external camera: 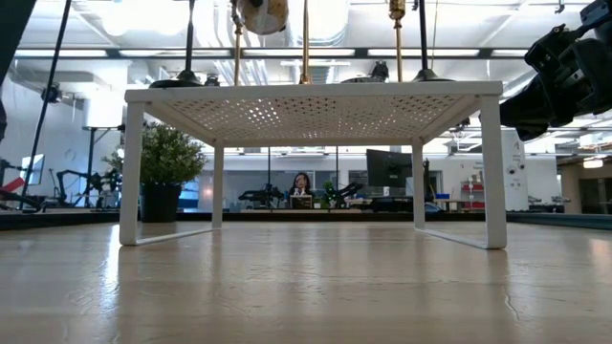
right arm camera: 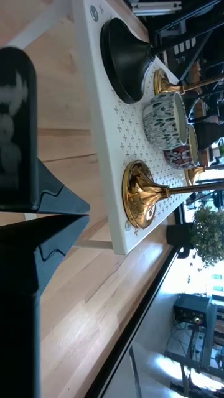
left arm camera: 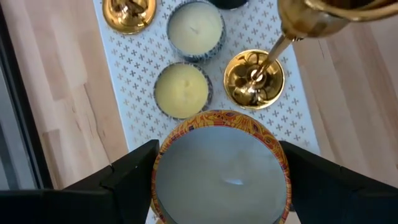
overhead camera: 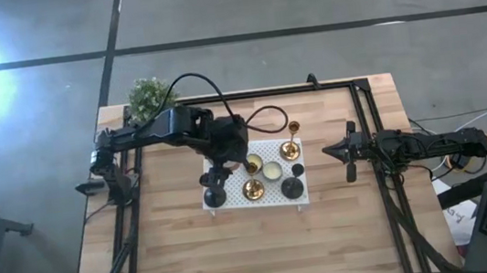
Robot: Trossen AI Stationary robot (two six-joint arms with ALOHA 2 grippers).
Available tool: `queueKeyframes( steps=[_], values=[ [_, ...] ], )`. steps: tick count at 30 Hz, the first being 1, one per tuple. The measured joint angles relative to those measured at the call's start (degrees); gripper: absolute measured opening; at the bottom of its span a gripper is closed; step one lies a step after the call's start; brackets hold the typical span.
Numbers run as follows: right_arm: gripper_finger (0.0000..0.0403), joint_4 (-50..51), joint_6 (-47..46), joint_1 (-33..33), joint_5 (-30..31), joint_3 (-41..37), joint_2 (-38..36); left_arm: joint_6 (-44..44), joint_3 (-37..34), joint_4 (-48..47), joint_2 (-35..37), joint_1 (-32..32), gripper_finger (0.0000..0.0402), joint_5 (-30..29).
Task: Pick & Place candle stick holders
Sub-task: Put the scented candle on the shelf
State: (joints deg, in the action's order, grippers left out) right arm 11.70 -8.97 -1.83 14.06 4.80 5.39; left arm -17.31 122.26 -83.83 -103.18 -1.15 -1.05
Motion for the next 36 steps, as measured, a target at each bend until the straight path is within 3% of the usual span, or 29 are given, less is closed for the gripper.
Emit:
queueKeyframes(
  steps=[36],
  values=[
    [0.0008, 0.0, 0.0, 0.0, 0.0, 0.0, 0.0, 2.3, -0.2, 1.8, -2.8, 0.5, 0.0299, 0.2]
  ],
)
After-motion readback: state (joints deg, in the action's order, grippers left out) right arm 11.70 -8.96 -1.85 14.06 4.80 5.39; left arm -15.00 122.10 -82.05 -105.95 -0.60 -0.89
